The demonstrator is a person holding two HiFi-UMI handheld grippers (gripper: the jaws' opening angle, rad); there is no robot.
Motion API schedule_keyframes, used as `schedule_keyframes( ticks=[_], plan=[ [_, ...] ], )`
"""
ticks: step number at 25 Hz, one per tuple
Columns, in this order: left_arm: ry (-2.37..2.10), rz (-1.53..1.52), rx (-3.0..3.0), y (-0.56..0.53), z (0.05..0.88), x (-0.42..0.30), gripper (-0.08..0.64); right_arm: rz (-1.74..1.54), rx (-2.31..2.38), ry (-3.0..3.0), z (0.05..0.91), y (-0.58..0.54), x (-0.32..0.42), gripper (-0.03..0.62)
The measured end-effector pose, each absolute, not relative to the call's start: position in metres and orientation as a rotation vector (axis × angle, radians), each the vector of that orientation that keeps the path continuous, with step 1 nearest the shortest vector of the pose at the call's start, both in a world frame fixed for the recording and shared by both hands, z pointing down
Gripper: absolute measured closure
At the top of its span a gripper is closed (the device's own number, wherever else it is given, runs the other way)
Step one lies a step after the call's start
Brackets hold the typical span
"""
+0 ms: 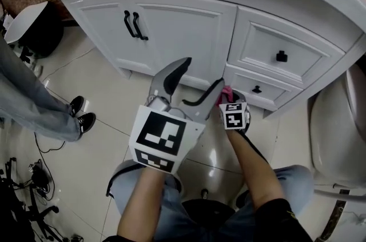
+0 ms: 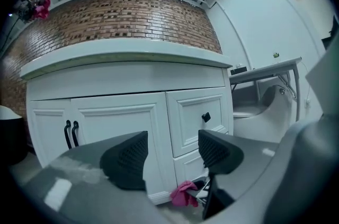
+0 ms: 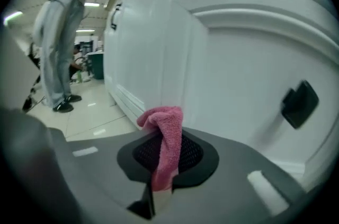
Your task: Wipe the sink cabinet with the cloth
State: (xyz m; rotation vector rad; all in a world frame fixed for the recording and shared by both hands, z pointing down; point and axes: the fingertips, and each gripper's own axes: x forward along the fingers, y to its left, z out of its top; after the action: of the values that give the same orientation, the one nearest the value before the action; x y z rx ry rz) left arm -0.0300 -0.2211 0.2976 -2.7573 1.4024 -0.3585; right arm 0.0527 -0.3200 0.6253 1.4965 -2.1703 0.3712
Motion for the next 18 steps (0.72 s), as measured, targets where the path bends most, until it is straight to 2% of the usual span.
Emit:
schedule_keyframes(
  ticks=[3,8,14,18],
  plan=[
    [1.411,-0.358,-2.771,-0.225,0.299,-0.037,0.258,0.368,1.648,-2.086,0.629,-0.318,0.078,0.558],
    [1.383,-0.309,-2.803,-0.227,0.294,-0.025,0.258,0.273,1.644,-2.009,0.632,-0.307,0.116,0.558],
    [1.326,-0.287,-2.829,-0.228,0.29,-0.007,0.258,0.623,2.05,-1.591,0.651,-0.264,0.258,0.558],
    [1.305,-0.262,-2.847,-0.227,0.287,0.002,0.258,0.601,2.057,-1.483,0.648,-0.245,0.322,0.557]
  ],
)
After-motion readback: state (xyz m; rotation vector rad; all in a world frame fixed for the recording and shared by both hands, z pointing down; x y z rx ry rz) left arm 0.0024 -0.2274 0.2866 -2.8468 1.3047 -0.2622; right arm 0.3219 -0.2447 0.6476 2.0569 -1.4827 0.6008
